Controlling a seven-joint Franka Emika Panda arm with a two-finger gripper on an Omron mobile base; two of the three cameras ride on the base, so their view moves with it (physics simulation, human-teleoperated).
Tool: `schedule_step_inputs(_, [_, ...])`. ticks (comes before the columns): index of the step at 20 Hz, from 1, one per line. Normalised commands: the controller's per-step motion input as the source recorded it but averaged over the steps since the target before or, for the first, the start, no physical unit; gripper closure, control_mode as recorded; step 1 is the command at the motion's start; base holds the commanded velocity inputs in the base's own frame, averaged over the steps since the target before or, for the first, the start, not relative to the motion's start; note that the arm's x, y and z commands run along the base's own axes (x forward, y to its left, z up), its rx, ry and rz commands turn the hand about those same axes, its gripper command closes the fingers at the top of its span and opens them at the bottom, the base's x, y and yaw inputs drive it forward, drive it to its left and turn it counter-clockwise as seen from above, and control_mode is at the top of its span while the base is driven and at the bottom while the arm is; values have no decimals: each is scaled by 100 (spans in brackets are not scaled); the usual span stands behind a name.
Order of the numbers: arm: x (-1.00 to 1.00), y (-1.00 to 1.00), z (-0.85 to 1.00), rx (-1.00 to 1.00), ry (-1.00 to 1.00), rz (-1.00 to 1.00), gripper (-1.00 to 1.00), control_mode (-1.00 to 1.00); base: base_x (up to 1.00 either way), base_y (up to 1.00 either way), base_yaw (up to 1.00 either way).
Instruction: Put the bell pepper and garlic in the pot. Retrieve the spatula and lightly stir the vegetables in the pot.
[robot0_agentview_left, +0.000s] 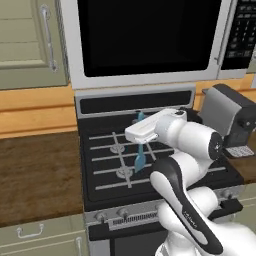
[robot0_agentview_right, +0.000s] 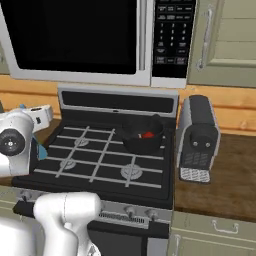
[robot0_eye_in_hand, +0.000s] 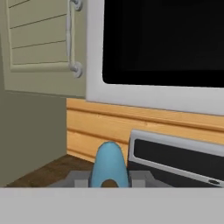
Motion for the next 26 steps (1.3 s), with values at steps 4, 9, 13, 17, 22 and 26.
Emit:
schedule_step_inputs(4, [0, 0, 0, 0, 0, 0, 100, 100, 18, -100, -9])
schedule_step_inputs(9, [0, 0, 0, 0, 0, 0, 100, 100, 34, -82, -14])
schedule_step_inputs(13, [0, 0, 0, 0, 0, 0, 100, 100, 86, -9, -18])
schedule_step_inputs(17, [0, 0, 0, 0, 0, 0, 100, 100, 100, 0, -21])
schedule_step_inputs(22, [39, -37, 0, 3, 0, -11, 100, -100, 20, 0, -4])
schedule_step_inputs(26, [69, -62, -24, 9, 0, -7, 100, -100, 0, 0, 0])
